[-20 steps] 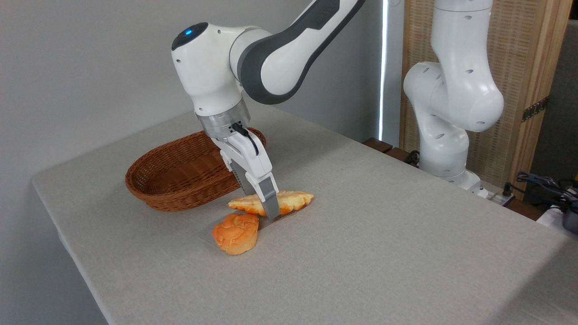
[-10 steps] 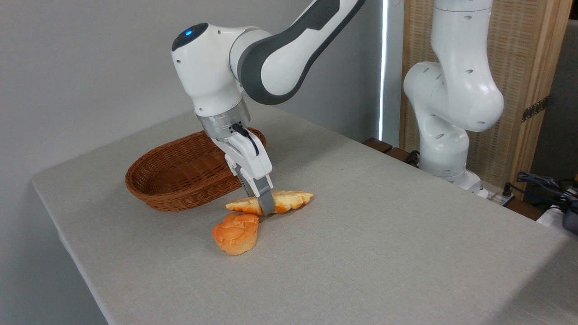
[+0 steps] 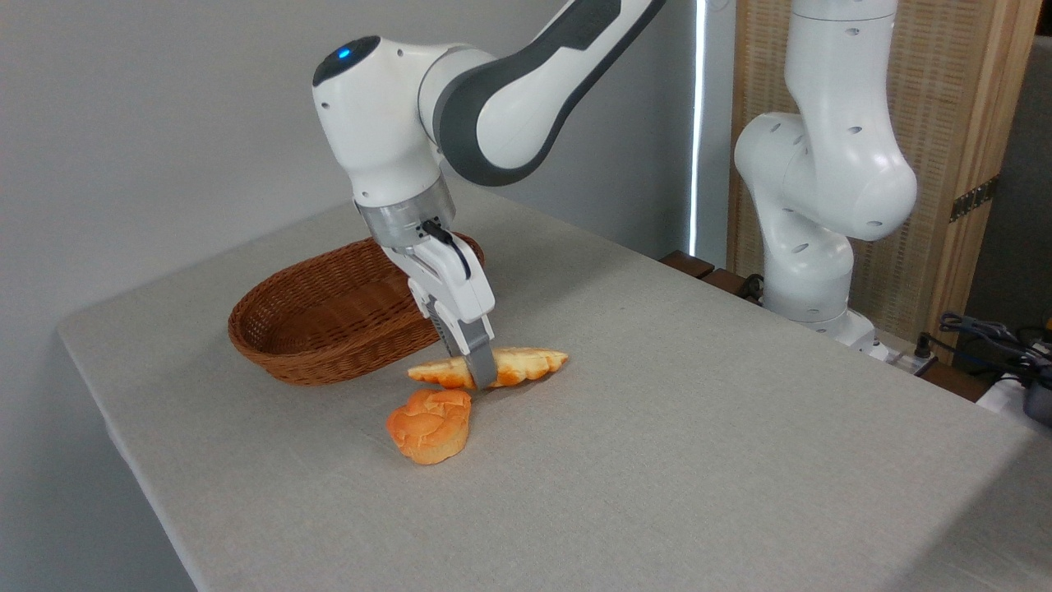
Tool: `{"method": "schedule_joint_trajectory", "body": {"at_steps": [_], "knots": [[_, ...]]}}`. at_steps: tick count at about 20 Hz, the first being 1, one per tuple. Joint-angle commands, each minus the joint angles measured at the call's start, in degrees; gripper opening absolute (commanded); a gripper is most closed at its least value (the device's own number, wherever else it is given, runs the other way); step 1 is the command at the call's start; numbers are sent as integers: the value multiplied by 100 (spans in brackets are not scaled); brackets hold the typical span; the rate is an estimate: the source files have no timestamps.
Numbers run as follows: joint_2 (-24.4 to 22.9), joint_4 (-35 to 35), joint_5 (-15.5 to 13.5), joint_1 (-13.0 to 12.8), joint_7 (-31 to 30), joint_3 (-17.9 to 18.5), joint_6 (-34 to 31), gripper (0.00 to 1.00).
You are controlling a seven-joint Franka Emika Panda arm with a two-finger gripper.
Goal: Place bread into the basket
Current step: 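Lift the croissant and carry it over the woven basket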
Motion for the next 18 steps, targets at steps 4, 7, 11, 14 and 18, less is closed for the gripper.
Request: {"method": "schedule_joint_trajectory", "body": {"at_steps": [4,7,11,14,18], "knots": [[-261,352,-348,-48,-72,80,-176,26],[-261,632,-646,-48,-89,80,-176,28],[-261,976,-1138,-57,-142,10,-176,29],[-234,1090,-1630,-92,-160,-165,-89,29],[-173,1091,-1920,-101,-160,-455,60,45]]}}
